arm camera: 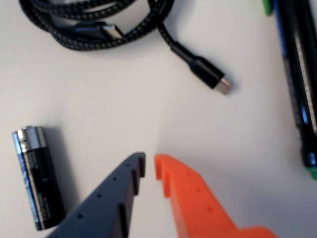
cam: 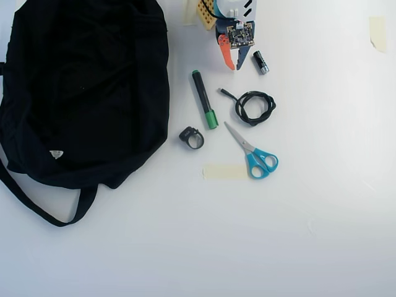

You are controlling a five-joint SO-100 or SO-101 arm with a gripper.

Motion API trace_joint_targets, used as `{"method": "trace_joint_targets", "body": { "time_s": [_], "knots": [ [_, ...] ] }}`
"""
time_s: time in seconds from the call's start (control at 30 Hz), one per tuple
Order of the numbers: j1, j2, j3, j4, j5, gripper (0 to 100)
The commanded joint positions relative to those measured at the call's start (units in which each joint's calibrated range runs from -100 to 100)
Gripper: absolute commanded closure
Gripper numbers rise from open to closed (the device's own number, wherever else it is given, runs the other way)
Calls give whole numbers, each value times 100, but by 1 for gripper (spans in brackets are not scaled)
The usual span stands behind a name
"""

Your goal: Put the bike light into the black bag

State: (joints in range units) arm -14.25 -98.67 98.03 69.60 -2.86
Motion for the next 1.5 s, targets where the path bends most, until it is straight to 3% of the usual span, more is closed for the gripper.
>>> {"method": "trace_joint_targets", "body": {
  "time_s": [0.0, 0.83, 1.13, 1.47],
  "knots": [
    [27, -100, 125, 146, 18, 98],
    [-18, -91, 107, 51, 18, 98],
    [-48, 183, -82, -2085, 3, 98],
    [-198, 2423, -1762, -5324, -34, 98]
  ]
}}
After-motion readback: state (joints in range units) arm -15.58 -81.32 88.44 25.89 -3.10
